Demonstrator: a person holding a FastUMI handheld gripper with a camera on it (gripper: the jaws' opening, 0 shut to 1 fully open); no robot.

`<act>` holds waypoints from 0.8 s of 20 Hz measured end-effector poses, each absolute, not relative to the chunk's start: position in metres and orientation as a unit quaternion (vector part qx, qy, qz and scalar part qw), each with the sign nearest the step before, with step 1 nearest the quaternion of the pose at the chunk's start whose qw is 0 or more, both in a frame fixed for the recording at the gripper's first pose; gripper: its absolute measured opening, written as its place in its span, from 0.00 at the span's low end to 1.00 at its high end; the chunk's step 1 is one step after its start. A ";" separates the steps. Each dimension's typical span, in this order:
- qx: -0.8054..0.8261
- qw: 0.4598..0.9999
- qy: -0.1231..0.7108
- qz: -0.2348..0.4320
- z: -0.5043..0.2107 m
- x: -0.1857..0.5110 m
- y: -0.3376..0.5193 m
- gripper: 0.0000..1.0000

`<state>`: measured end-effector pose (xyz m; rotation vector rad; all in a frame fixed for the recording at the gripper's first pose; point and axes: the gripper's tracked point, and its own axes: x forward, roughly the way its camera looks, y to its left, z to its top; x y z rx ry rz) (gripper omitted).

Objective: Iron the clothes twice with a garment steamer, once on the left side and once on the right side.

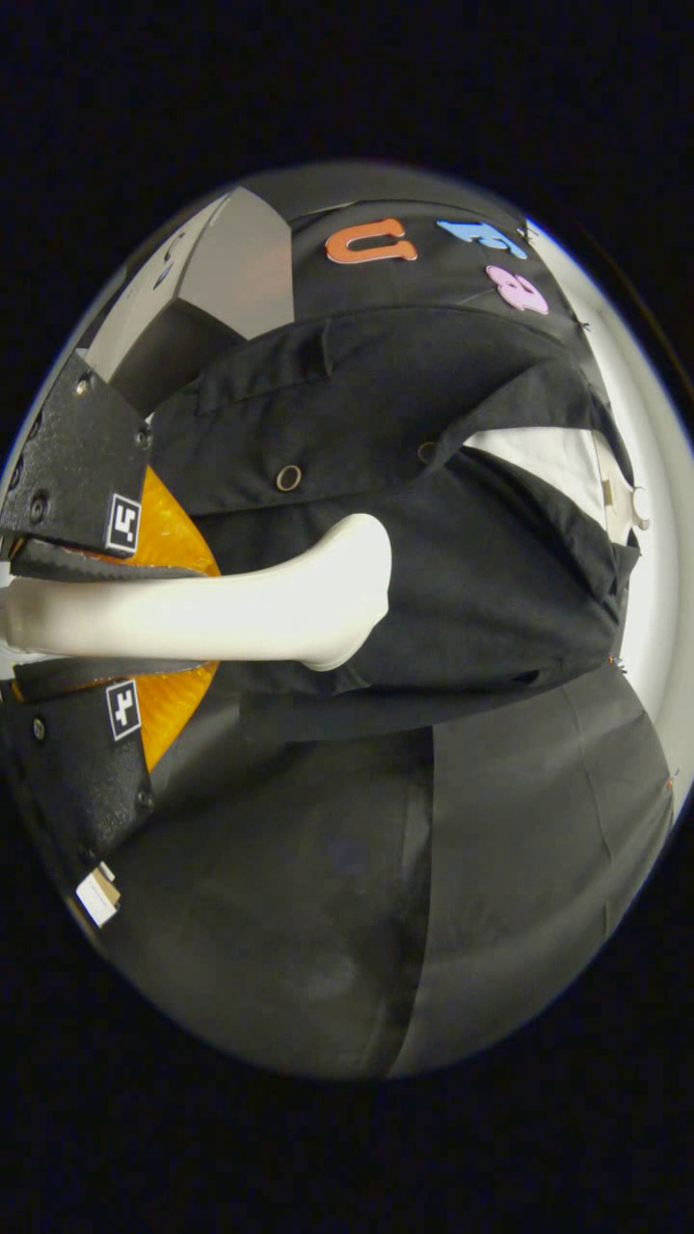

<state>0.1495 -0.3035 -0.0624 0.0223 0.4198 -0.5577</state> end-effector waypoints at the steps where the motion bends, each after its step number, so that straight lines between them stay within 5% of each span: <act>1: 0.013 0.938 0.212 -0.273 -0.069 0.148 -0.303 0.35; 16: 0.032 0.913 0.308 -0.264 -0.169 0.131 -0.300 0.35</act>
